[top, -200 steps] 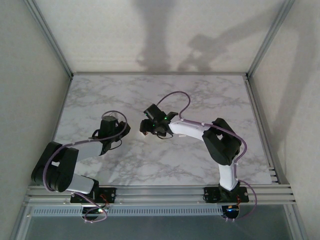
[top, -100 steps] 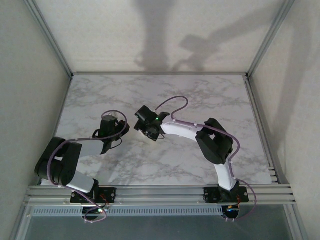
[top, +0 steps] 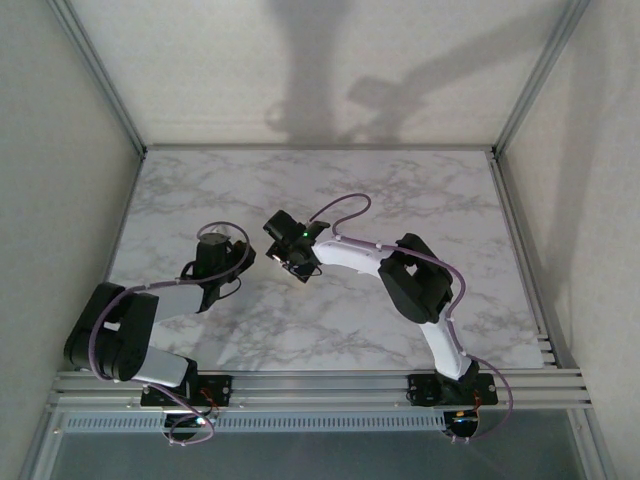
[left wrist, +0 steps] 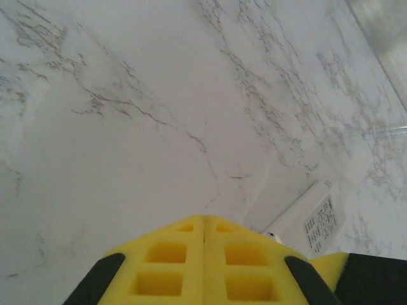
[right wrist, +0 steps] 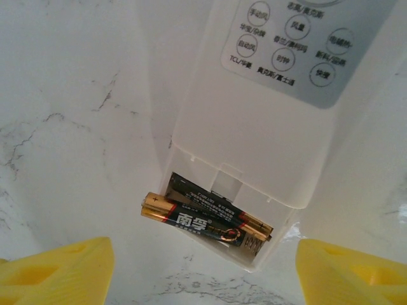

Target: Load the batteries into the remote control

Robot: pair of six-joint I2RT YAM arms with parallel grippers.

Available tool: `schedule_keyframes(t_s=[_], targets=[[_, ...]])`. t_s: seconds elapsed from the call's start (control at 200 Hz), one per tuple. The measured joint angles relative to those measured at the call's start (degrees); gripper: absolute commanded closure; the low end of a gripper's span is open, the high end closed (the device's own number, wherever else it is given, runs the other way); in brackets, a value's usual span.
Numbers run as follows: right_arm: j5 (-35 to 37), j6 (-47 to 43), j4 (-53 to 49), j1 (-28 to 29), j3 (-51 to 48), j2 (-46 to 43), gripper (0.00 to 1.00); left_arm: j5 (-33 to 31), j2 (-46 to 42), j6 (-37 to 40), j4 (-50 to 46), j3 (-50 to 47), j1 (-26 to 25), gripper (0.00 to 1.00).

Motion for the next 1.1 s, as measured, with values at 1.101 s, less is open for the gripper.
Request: schedule_keyframes(t_s=[1.101], targets=[[-0.6, 1.0, -2.7, -1.7, 3.4, 3.3, 0.37, 0.6, 0.1, -0.4, 2.0, -0.4, 0.1, 0.95]])
